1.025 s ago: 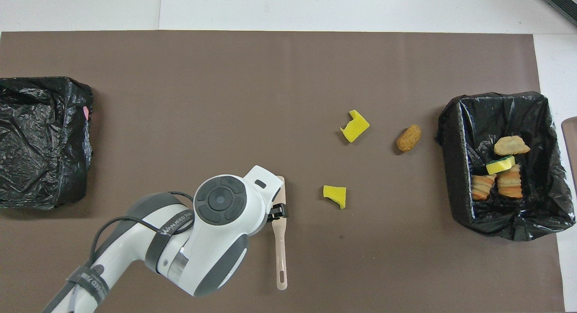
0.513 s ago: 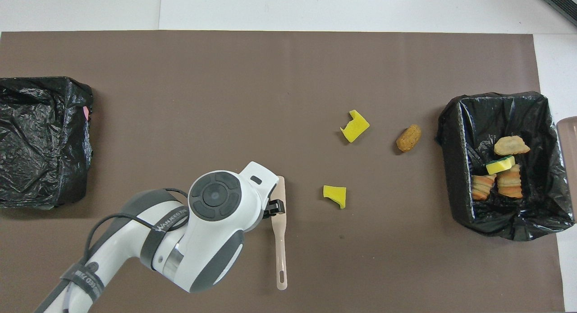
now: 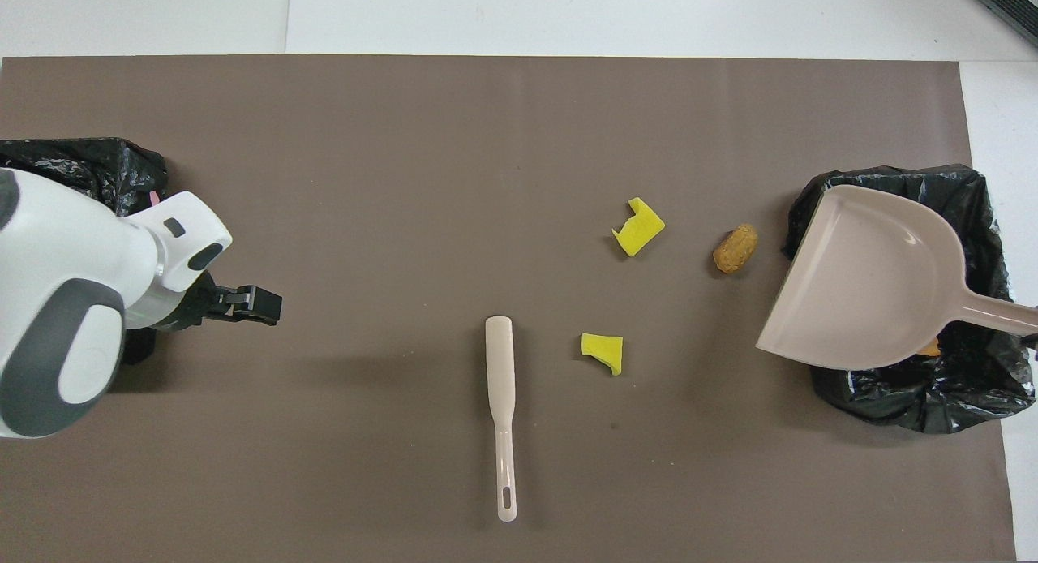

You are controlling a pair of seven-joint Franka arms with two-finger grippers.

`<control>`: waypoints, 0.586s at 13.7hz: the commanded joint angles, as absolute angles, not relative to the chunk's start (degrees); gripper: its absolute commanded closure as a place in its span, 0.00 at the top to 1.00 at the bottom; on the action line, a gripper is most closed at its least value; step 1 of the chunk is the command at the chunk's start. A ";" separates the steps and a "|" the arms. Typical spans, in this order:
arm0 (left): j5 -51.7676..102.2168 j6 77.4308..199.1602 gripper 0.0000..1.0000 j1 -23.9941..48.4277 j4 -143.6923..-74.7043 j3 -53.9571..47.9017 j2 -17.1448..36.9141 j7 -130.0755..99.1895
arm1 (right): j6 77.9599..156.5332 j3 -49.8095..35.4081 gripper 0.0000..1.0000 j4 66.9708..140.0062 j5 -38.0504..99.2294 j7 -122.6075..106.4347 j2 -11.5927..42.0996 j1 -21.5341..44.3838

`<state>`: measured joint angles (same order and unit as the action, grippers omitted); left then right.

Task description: Sweep and dump trash in bin

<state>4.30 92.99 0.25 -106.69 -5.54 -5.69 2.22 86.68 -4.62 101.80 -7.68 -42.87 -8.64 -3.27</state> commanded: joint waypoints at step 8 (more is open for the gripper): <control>0.35 81.47 1.00 -0.44 -99.74 -4.57 -10.45 5.98 | 103.17 -4.57 0.00 102.31 2.29 5.93 -1.51 13.95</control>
